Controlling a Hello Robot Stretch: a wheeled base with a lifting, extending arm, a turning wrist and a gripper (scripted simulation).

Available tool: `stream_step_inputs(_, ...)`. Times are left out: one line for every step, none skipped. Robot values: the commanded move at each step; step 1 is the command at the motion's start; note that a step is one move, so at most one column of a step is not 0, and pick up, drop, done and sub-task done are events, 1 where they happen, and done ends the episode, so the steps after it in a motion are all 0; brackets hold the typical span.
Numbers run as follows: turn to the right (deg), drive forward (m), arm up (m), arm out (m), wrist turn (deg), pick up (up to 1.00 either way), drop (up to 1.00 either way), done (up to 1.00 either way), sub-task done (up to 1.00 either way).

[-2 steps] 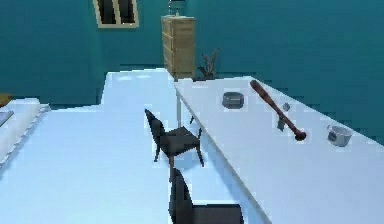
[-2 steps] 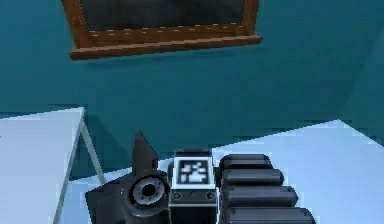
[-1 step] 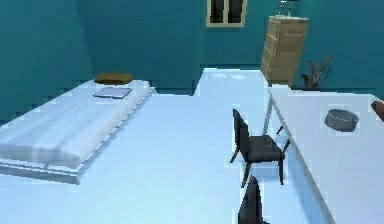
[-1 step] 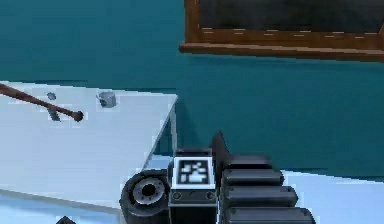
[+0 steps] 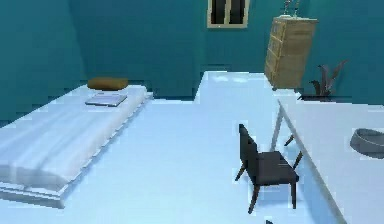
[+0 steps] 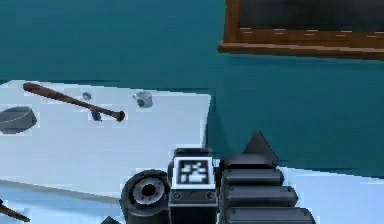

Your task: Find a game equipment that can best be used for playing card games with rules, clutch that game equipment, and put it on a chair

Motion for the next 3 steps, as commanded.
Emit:
stream_step_inputs(45.0, 0.00, 0.00, 0.00, 0.0, 0.00, 0.00, 0.00, 0.00)
stream_step_inputs(21.0, 0.00, 0.00, 0.00, 0.0, 0.00, 0.00, 0.00, 0.00)
stream_step_inputs(-45.0, 0.00, 0.00, 0.00, 0.0, 0.00, 0.00, 0.00, 0.00)
